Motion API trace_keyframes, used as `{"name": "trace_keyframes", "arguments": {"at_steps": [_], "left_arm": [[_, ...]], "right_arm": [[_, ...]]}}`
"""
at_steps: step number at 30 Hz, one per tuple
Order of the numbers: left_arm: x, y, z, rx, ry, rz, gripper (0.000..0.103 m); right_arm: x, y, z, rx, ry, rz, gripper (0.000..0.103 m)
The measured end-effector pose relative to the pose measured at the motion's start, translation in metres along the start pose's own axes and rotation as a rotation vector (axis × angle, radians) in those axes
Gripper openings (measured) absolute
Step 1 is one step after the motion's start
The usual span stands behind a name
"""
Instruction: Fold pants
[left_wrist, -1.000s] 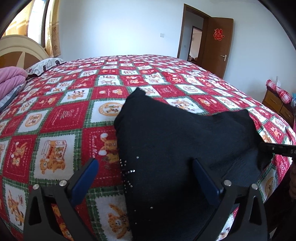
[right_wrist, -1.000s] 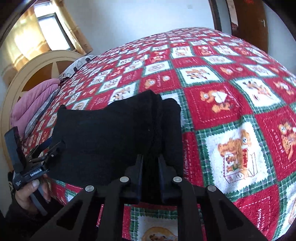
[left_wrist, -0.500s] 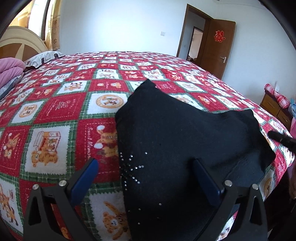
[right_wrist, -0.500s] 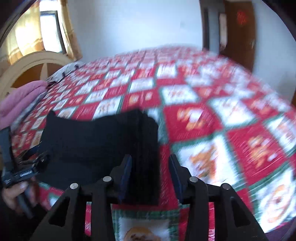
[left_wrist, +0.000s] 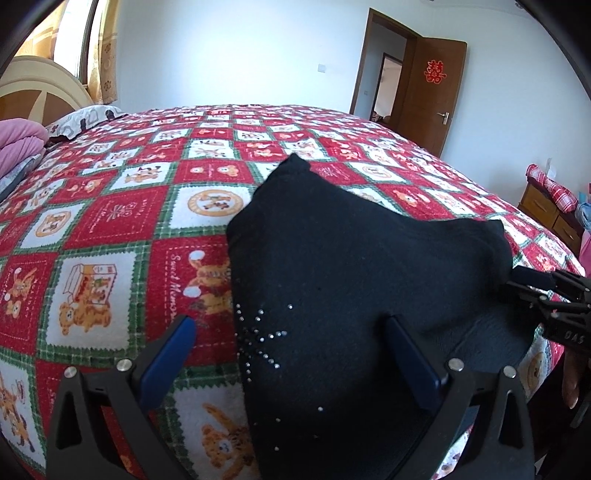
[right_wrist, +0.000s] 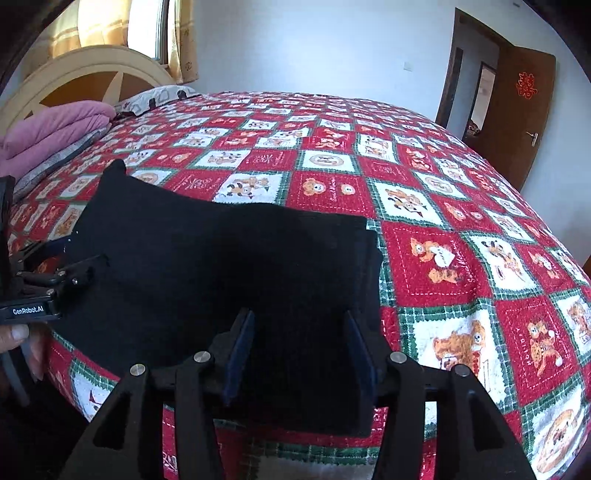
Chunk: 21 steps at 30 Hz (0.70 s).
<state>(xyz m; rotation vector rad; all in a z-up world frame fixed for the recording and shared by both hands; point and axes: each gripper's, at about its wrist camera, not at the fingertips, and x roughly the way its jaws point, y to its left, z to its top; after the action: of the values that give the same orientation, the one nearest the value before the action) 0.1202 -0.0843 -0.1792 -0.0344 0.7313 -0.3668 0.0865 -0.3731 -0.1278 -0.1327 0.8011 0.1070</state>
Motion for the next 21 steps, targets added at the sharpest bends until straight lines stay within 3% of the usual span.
{"name": "trace_keyframes", "arguments": {"at_steps": [6,10,14,21], "left_arm": [[-0.013,0.015,0.010,-0.022,-0.035,0.003,0.103],[0.000,0.029,0.007,-0.075,0.000,-0.054,0.103],[0.003,0.029,0.008,-0.066,-0.021,-0.083,0.103],[0.010,0.025,0.010,-0.049,-0.018,-0.082,0.103]], "right_arm": [[-0.029,-0.040,0.001,0.181,-0.113,0.040,0.053],[-0.015,-0.074,-0.001,0.331,-0.063,0.099,0.053],[-0.002,-0.092,-0.008,0.437,-0.025,0.172,0.053],[0.015,-0.089,-0.012,0.467,-0.009,0.263,0.053]]}}
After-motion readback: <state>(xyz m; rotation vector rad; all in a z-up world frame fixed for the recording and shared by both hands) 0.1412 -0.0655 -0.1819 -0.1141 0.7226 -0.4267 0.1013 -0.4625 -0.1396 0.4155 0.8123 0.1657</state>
